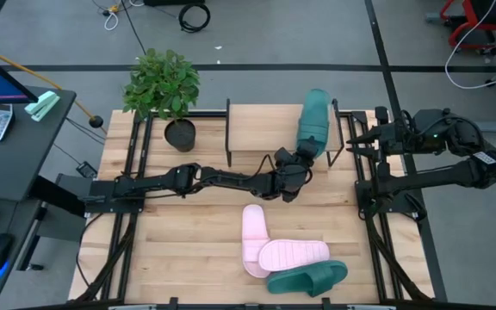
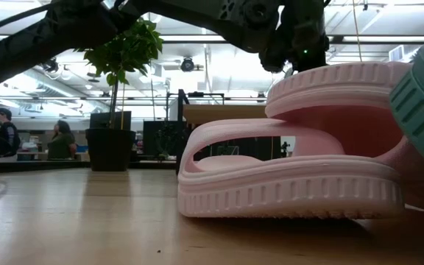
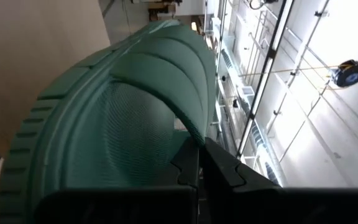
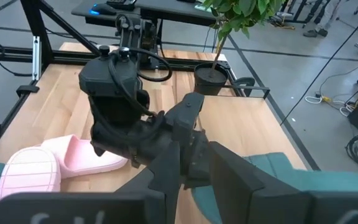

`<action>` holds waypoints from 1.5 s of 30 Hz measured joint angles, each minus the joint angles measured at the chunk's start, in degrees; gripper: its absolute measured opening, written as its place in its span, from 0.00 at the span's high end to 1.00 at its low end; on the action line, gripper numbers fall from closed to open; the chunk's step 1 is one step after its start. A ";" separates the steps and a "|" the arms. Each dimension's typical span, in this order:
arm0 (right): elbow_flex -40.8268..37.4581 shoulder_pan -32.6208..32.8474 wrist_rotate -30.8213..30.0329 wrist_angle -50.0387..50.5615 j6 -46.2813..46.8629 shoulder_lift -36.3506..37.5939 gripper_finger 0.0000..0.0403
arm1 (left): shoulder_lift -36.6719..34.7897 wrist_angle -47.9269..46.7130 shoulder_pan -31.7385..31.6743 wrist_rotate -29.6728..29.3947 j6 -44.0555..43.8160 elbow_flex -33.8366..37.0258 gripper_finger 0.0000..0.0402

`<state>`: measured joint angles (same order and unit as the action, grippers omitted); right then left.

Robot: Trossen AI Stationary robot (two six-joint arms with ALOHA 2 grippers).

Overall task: Pick and place slides into the shelf
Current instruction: Put the right dark green slipper on the shelf

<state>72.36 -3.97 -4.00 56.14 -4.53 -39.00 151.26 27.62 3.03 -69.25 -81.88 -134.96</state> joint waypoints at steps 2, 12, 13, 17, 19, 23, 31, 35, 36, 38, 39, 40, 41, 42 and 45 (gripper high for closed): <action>0.00 0.00 -0.01 0.00 -0.01 -0.01 0.77 | 0.00 -0.01 -0.05 0.11 -0.40 0.00 0.98; 0.00 -0.01 -0.01 -0.01 -0.08 -0.73 0.77 | 0.00 -0.55 0.98 4.39 -3.32 -0.02 0.98; 0.00 -0.01 -0.01 -0.02 -0.10 -0.86 0.77 | 0.00 -0.71 1.04 4.81 -3.42 -0.02 0.98; 0.00 -0.02 -0.01 -0.02 -0.14 -1.51 0.77 | 0.00 -1.42 1.12 4.69 -3.44 -0.02 0.98; 0.00 -0.02 -0.01 0.00 -0.16 -1.65 0.77 | 0.00 -1.87 1.09 4.58 -3.44 -0.02 0.98; 0.00 -0.02 -0.01 0.00 -0.47 -1.87 0.77 | 0.00 -2.83 1.09 4.65 -3.46 -0.02 0.98; 0.00 0.00 -0.01 0.00 -0.53 -1.89 0.77 | 0.00 -2.90 1.12 5.62 -3.48 -0.02 0.98; 0.00 -0.02 -0.01 0.00 -0.55 -1.95 0.77 | 0.00 -3.87 1.40 5.61 -3.48 -0.02 0.98; 0.00 0.00 -0.01 -0.01 -0.55 -1.97 0.77 | 0.00 -4.13 1.42 5.53 -3.46 -0.02 0.98; 0.00 -0.01 -0.01 0.00 -0.55 -1.97 0.77 | 0.00 -4.26 1.42 5.48 -3.48 -0.02 0.98; 0.00 0.00 -0.01 -0.02 -0.55 -1.97 0.77 | 0.00 -4.41 1.46 5.48 -3.48 -0.02 0.98; 0.00 -0.02 -0.04 0.00 -0.55 -1.97 0.77 | 0.00 -4.55 1.48 5.53 -3.48 -0.04 0.98; 0.00 0.00 -0.02 0.00 -0.55 -1.97 0.77 | 0.00 -4.73 1.48 5.57 -3.48 -0.04 0.98; 0.00 0.00 -0.01 0.00 -0.55 -1.97 0.77 | 0.00 -4.89 1.46 5.53 -3.48 -0.04 0.98; 0.00 -0.01 -0.01 -0.01 -0.55 -1.97 0.77 | 0.00 -5.52 1.42 5.42 -3.48 -0.04 0.98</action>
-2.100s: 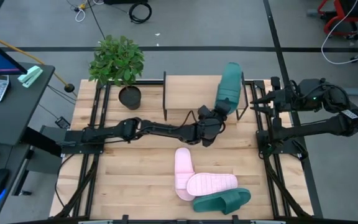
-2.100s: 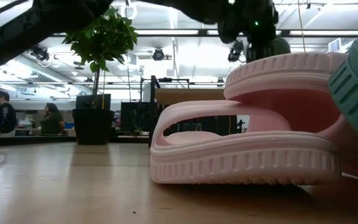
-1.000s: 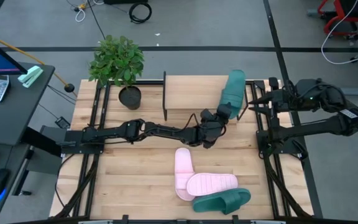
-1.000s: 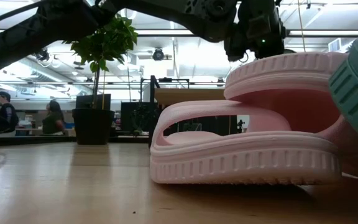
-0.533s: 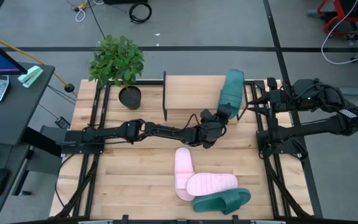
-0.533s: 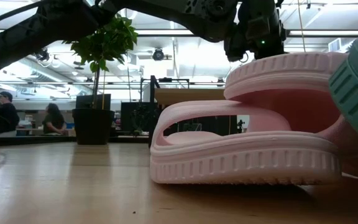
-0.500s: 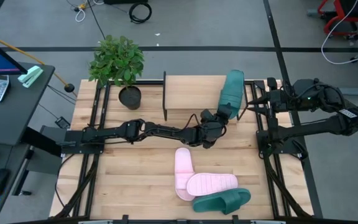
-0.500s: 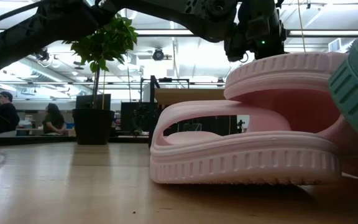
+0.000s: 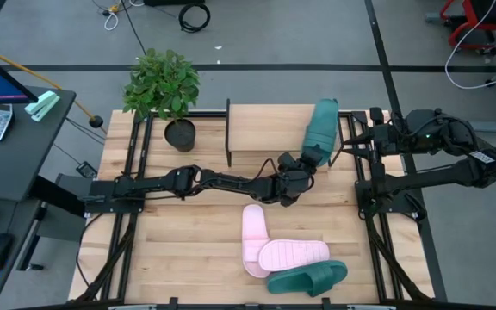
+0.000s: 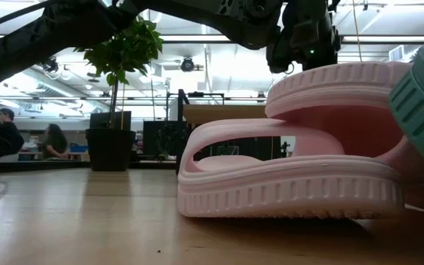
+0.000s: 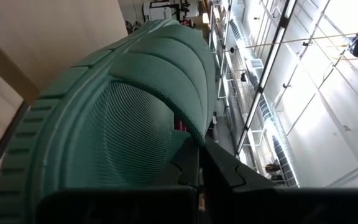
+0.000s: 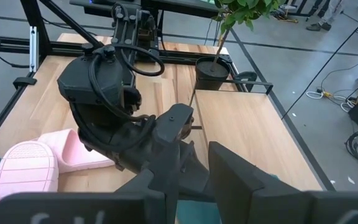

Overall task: Pick and place slides into the shelf
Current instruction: Put the right dark green slipper on the shelf

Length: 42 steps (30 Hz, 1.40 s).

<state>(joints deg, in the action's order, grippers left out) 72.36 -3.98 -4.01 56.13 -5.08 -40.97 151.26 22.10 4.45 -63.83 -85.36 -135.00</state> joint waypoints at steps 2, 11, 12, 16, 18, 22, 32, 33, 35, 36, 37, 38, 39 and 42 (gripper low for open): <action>0.00 -0.01 0.00 0.01 0.00 0.00 0.77 | 0.00 -0.51 0.02 -0.36 0.00 0.00 0.98; 0.00 -0.01 0.00 0.01 0.00 0.00 0.77 | 0.00 -1.53 0.02 -0.40 0.00 0.00 0.98; 0.00 -0.01 0.00 0.01 0.00 0.00 0.77 | 0.00 -1.68 0.02 -0.40 0.00 0.00 0.98; 0.00 0.00 -0.01 0.01 0.00 0.00 0.77 | 0.00 -2.60 0.02 -0.40 0.00 0.00 0.98; 0.00 0.01 -0.02 0.01 0.00 0.00 0.77 | 0.00 -2.62 -0.01 -0.40 0.00 0.00 0.98; 0.00 0.00 0.00 0.00 0.02 0.00 0.77 | 0.00 -2.74 -0.13 -0.40 0.00 0.00 0.98; 0.00 0.00 -0.01 0.01 0.02 0.00 0.77 | 0.00 -4.50 -0.58 1.13 -1.15 0.00 0.98; 0.00 0.01 -0.01 0.01 0.02 0.00 0.77 | 0.00 -4.50 -0.61 1.14 -1.14 0.00 0.98; 0.00 -0.01 0.00 0.01 0.02 0.00 0.77 | 0.00 -4.54 -0.70 1.15 -1.14 0.00 0.98; 0.00 0.01 -0.02 0.01 0.02 0.00 0.77 | 0.00 -4.56 -0.75 1.16 -1.14 0.00 0.98; 0.00 0.01 0.00 0.01 0.02 0.00 0.77 | 0.00 -4.56 -0.81 1.18 -1.12 0.00 0.97; 0.00 0.00 -0.02 0.01 0.02 0.00 0.77 | 0.00 -4.52 -0.81 1.24 -1.12 0.00 0.97; 0.00 0.00 -0.01 0.00 0.02 0.00 0.77 | 0.00 -4.50 -0.84 1.22 -1.10 0.00 0.97; 0.00 0.01 -0.01 0.01 0.02 0.00 0.77 | 0.00 -4.53 -0.85 1.41 -1.01 0.00 0.97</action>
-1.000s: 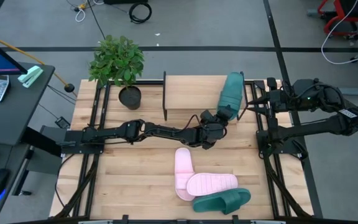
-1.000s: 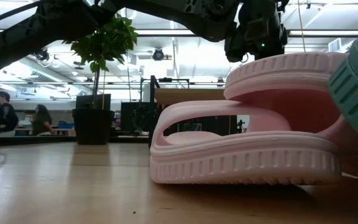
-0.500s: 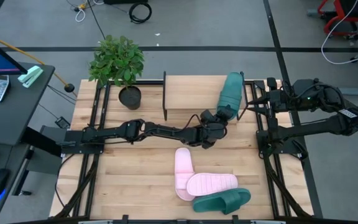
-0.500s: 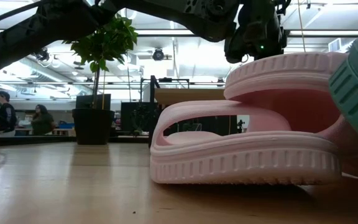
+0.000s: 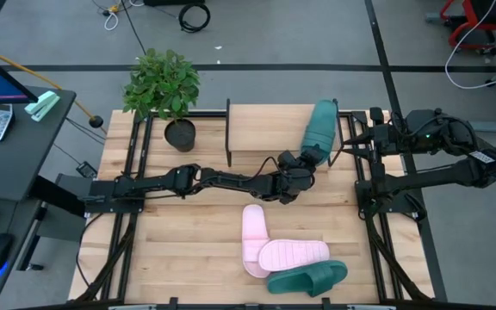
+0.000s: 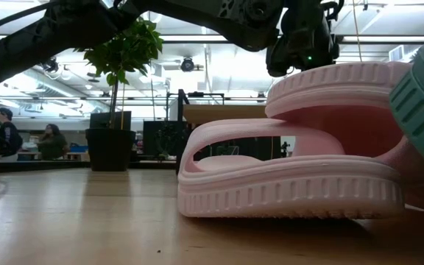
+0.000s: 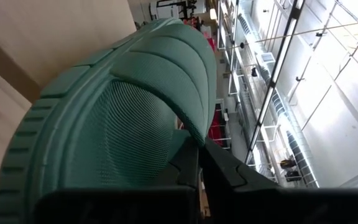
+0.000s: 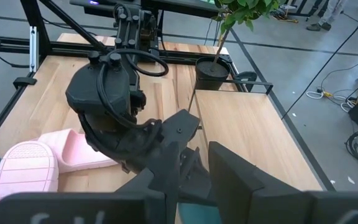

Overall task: Pick and place slides into the shelf
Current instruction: Put the right dark green slipper on the shelf

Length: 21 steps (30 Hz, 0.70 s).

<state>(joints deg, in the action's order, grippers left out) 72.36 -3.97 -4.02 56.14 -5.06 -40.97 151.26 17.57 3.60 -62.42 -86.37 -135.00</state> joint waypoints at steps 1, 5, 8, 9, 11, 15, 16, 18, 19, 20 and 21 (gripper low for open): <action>0.00 0.00 0.00 0.00 0.00 0.00 0.77 | 0.00 -0.01 -0.02 0.16 0.00 0.00 0.98; 0.00 0.00 -0.01 0.00 0.00 0.00 0.77 | 0.00 0.03 -0.07 0.20 0.02 0.00 0.94; 0.00 0.00 -0.01 -0.01 0.01 0.00 0.77 | 0.00 0.02 -0.21 0.28 0.02 0.00 0.89; 0.00 0.00 0.00 -0.01 0.00 0.00 0.77 | 0.00 0.03 -0.24 0.33 0.04 0.00 0.88; 0.00 -0.01 -0.01 0.00 0.02 0.00 0.77 | 0.00 0.03 -0.28 0.34 0.04 0.00 0.85; 0.00 0.00 -0.01 0.00 0.50 0.00 0.77 | 0.00 0.03 -0.40 0.36 0.02 0.00 0.81; 0.00 0.00 -0.01 -0.02 0.55 0.00 0.77 | 0.00 0.04 -0.44 0.36 0.00 0.00 0.80; 0.00 -0.02 0.01 0.00 0.54 0.00 0.77 | 0.00 0.08 -0.56 0.36 0.00 0.00 0.79; 0.00 0.00 0.01 0.00 0.56 0.00 0.77 | 0.00 0.08 -0.63 0.36 0.00 0.00 0.78; 0.00 0.00 0.01 0.00 0.55 0.00 0.77 | 0.00 0.08 -0.73 0.35 0.00 0.00 0.76; 0.00 0.00 0.01 0.00 0.55 0.00 0.77 | 0.00 0.08 -0.82 0.36 0.00 0.00 0.75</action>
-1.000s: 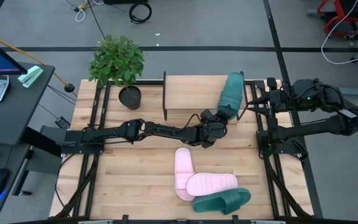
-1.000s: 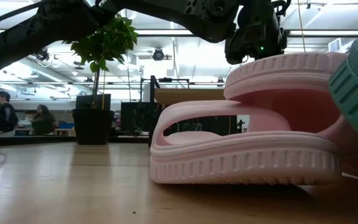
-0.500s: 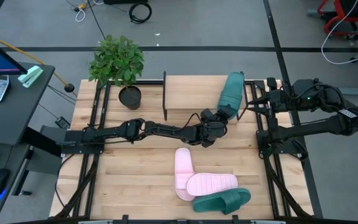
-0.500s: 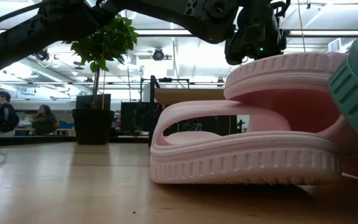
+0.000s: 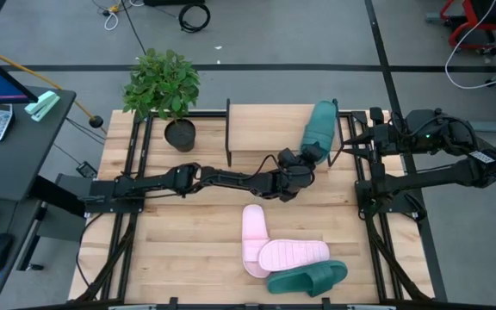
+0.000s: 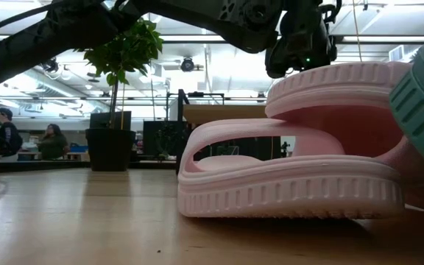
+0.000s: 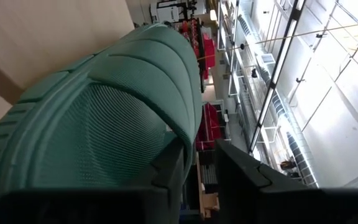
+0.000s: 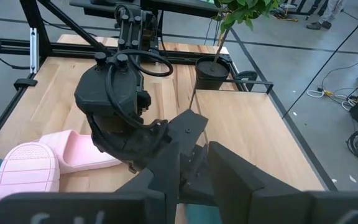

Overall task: Pick and place slides into the shelf
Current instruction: Put the right dark green slipper on the shelf

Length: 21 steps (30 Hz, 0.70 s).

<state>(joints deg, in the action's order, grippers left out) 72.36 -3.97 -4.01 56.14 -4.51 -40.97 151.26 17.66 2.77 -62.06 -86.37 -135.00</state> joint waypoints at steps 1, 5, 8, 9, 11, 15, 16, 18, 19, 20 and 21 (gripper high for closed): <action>0.00 -0.01 0.00 0.00 0.02 0.00 0.77 | 0.00 0.02 -0.09 0.00 0.00 0.00 0.74; 0.00 0.00 0.00 0.00 0.02 0.00 0.77 | 0.00 0.13 -0.38 0.49 -0.02 0.00 0.69; 0.00 -0.02 0.00 0.00 0.03 0.00 0.77 | 0.00 0.17 -0.47 1.59 -0.02 0.00 0.64; 0.00 -0.01 0.00 0.00 0.03 0.00 0.77 | 0.00 0.19 -0.47 1.89 -0.02 0.00 0.63; 0.00 0.00 0.00 0.00 0.04 0.00 0.77 | 0.00 0.19 -0.41 2.12 -0.07 0.00 0.59; 0.00 0.00 0.00 0.00 0.04 0.00 0.77 | 0.00 0.30 -0.34 2.12 -2.82 0.00 0.51; 0.00 0.00 0.00 0.00 0.04 0.00 0.77 | -0.01 0.28 -0.34 2.12 -3.48 0.00 0.50; 0.00 -0.02 0.00 0.00 0.04 0.00 0.77 | -0.02 0.34 -0.32 2.12 -4.35 0.00 0.47; 0.00 0.00 0.00 0.00 0.04 0.00 0.77 | -0.02 0.37 -0.32 2.13 -4.37 0.00 0.45; 0.00 0.00 0.00 0.02 0.04 0.00 0.77 | -0.03 0.37 -0.32 2.12 -4.37 0.00 0.44; 0.00 0.00 0.00 0.02 0.04 0.00 0.77 | -0.04 0.39 -0.34 2.14 -4.37 0.00 0.43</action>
<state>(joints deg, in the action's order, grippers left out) 72.36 -3.97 -4.01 56.16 -4.47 -40.97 151.22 18.04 2.44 -59.92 -90.74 -135.00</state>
